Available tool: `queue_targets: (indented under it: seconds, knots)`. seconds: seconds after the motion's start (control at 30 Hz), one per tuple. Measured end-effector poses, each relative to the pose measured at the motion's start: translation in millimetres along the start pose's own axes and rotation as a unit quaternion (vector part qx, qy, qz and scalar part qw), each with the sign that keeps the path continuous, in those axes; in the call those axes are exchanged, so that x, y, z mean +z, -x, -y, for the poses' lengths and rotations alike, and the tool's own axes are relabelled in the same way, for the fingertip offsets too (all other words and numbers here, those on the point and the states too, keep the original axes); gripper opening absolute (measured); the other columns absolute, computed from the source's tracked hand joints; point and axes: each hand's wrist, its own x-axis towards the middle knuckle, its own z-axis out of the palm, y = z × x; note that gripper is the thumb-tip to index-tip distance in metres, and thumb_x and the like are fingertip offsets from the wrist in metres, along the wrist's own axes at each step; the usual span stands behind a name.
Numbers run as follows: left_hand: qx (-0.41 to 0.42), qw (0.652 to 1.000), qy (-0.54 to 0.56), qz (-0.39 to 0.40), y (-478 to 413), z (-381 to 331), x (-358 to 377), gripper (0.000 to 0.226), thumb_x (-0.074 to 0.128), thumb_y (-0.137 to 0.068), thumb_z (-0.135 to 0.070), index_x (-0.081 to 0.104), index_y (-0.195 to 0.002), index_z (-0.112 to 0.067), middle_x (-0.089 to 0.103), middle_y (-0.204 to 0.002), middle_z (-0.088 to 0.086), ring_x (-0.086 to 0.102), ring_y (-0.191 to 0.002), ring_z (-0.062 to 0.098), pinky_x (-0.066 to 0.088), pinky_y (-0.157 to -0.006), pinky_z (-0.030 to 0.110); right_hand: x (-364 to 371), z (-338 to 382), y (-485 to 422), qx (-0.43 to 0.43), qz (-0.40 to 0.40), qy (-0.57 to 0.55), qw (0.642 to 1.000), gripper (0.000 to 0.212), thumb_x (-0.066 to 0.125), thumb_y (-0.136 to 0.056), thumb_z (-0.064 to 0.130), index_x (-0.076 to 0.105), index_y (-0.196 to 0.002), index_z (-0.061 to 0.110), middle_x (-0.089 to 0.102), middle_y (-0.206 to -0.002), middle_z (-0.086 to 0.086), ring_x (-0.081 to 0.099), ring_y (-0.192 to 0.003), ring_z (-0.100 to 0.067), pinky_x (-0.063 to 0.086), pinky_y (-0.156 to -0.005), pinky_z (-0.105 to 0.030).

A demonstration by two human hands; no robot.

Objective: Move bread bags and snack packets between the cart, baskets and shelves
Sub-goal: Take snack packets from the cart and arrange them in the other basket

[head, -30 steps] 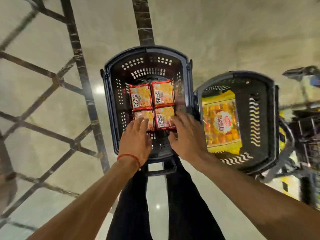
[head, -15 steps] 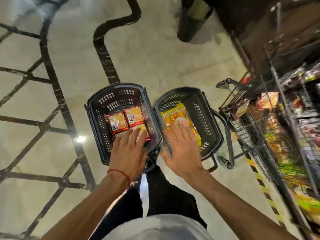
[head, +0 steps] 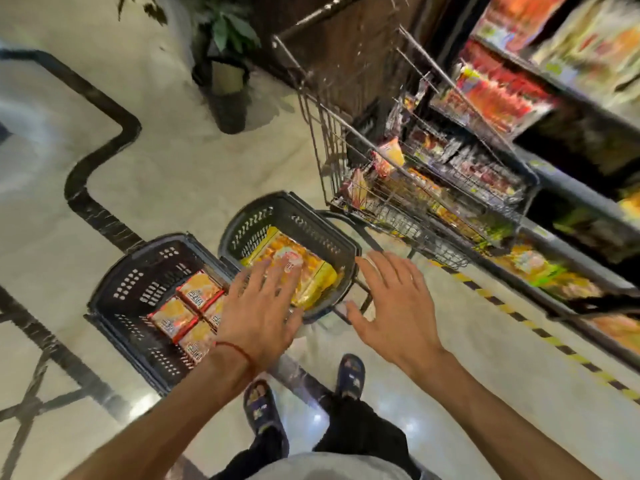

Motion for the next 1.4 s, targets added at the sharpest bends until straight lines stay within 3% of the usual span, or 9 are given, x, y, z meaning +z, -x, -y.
queue_targets:
  seconds: [0.07, 0.2, 0.33, 0.6, 0.77, 0.9, 1.07, 1.3, 1.4]
  knots:
    - [0.033, 0.999, -0.007, -0.012, -17, -35, -13, 0.065, 0.033, -0.1, -0.055, 0.035, -0.157, -0.024, 0.033, -0.164, 0.008, 0.033, -0.15, 0.033, 0.031, -0.119, 0.054, -8, -35, 14, 0.02, -0.016, -0.003, 1.0, 0.071, 0.049, -0.092, 0.06, 0.052, -0.151, 0.021, 0.049, -0.158, -0.004, 0.04, -0.149, -0.028, 0.03, -0.123, -0.051]
    - [0.066, 0.997, -0.029, -0.02, -54, -114, -27, 0.064, 0.047, -0.099, -0.056, 0.044, -0.152, -0.021, 0.045, -0.157, 0.011, 0.043, -0.144, 0.035, 0.041, -0.113, 0.057, -24, -116, 30, 0.033, -0.044, 0.005, 0.998, 0.069, 0.051, -0.095, 0.06, 0.051, -0.152, 0.022, 0.049, -0.157, -0.004, 0.039, -0.149, -0.029, 0.026, -0.125, -0.05]
    - [0.058, 0.997, -0.044, -0.021, -88, -199, -34, 0.067, 0.028, -0.098, -0.057, 0.043, -0.153, -0.022, 0.045, -0.157, 0.009, 0.042, -0.143, 0.033, 0.038, -0.113, 0.054, -38, -207, 36, 0.037, -0.044, 0.009, 0.998, 0.07, 0.049, -0.096, 0.06, 0.05, -0.153, 0.021, 0.048, -0.159, -0.005, 0.039, -0.15, -0.03, 0.026, -0.125, -0.05]
    - [0.019, 0.999, -0.035, -0.007, -154, -323, -35, 0.069, 0.023, -0.099, -0.058, 0.037, -0.157, -0.024, 0.038, -0.162, 0.007, 0.035, -0.148, 0.032, 0.032, -0.117, 0.052, -61, -352, 9, 0.013, -0.033, 0.038, 0.999, 0.071, 0.049, -0.096, 0.062, 0.049, -0.154, 0.021, 0.047, -0.16, -0.005, 0.035, -0.152, -0.028, 0.012, -0.126, -0.043]
    - [0.002, 0.999, -0.039, -0.015, -223, -347, -44, 0.068, 0.037, -0.1, -0.057, 0.029, -0.159, -0.025, 0.031, -0.165, 0.008, 0.03, -0.151, 0.033, 0.027, -0.121, 0.054, -65, -411, -50, -0.02, -0.015, 0.055, 0.998, 0.072, 0.05, -0.096, 0.063, 0.046, -0.155, 0.022, 0.045, -0.161, -0.004, 0.031, -0.154, -0.027, 0.018, -0.128, -0.046]
    - [-0.015, 0.999, -0.029, -0.009, -300, -357, -47, 0.068, 0.031, -0.103, -0.058, 0.019, -0.162, -0.027, 0.021, -0.169, 0.008, 0.019, -0.155, 0.032, 0.023, -0.124, 0.054, -64, -456, -112, -0.045, -0.005, 0.082, 0.996, 0.073, 0.047, -0.096, 0.064, 0.047, -0.154, 0.021, 0.045, -0.161, -0.004, 0.034, -0.152, -0.029, 0.02, -0.127, -0.047]
    - [-0.036, 0.998, -0.038, 0.026, -379, -371, -48, 0.068, 0.039, -0.1, -0.058, 0.034, -0.157, -0.022, 0.037, -0.162, 0.012, 0.034, -0.148, 0.036, 0.032, -0.119, 0.055, -64, -497, -187, -0.083, -0.008, 0.063, 0.995, 0.067, 0.047, -0.096, 0.061, 0.053, -0.149, 0.022, 0.05, -0.156, -0.004, 0.041, -0.146, -0.032, 0.021, -0.124, -0.048]
    - [-0.11, 0.993, 0.011, 0.048, -447, -372, -38, 0.071, 0.025, -0.105, -0.058, -0.006, -0.161, -0.027, 0.003, -0.171, 0.007, 0.004, -0.158, 0.033, 0.007, -0.125, 0.051, -44, -530, -284, -0.163, 0.032, 0.063, 0.984, 0.07, 0.042, -0.098, 0.061, 0.048, -0.155, 0.02, 0.048, -0.159, -0.007, 0.035, -0.152, -0.03, 0.025, -0.126, -0.052]
    - [-0.172, 0.983, 0.037, 0.049, -472, -366, -25, 0.068, 0.028, -0.104, -0.056, 0.008, -0.162, -0.026, 0.016, -0.17, 0.008, 0.014, -0.157, 0.032, 0.012, -0.124, 0.053, -25, -540, -331, -0.214, 0.063, 0.06, 0.973, 0.071, 0.043, -0.097, 0.06, 0.048, -0.155, 0.019, 0.046, -0.16, -0.004, 0.034, -0.152, -0.029, 0.026, -0.125, -0.052]
